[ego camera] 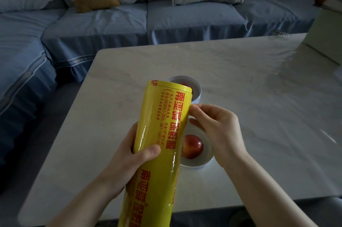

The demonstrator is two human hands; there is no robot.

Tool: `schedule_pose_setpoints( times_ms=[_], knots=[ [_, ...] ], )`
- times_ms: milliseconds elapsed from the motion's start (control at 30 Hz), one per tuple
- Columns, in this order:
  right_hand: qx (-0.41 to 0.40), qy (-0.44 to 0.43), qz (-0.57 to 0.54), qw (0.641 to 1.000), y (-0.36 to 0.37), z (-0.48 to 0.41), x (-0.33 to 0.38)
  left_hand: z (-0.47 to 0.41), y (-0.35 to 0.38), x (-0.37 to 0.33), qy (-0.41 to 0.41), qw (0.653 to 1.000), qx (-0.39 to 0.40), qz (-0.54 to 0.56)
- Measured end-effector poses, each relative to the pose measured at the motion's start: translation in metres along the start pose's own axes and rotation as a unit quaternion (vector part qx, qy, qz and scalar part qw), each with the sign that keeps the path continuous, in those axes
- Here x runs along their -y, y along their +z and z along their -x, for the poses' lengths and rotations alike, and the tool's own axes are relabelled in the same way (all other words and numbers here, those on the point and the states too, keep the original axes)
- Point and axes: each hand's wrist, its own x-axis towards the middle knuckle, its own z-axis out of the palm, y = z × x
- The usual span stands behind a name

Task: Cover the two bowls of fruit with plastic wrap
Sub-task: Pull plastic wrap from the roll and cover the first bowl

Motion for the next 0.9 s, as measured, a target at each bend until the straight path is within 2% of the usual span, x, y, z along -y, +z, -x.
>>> schedule_pose_setpoints(
  times_ms=[300, 600, 800, 900],
  knots=[
    [0.021, -0.053, 0.108, 0.993, 0.0014, -0.0069, 0.0009, 0.0024, -0.0036, -0.0031, -0.004, 0.999, 0.012, -0.04],
    [0.015, -0.044, 0.089, 0.995, 0.0047, -0.0064, -0.002, 0.003, -0.0018, -0.0005, -0.001, 0.999, 0.001, -0.032],
    [-0.016, -0.087, 0.088, 0.992, 0.0022, -0.0017, -0.0045, 0.0009, -0.0013, 0.002, 0.002, 0.999, -0.033, -0.028],
    [-0.006, -0.079, 0.031, 0.996, 0.0018, -0.002, -0.0059, 0.0005, -0.0005, 0.0005, -0.002, 0.998, -0.041, -0.037]
  ],
)
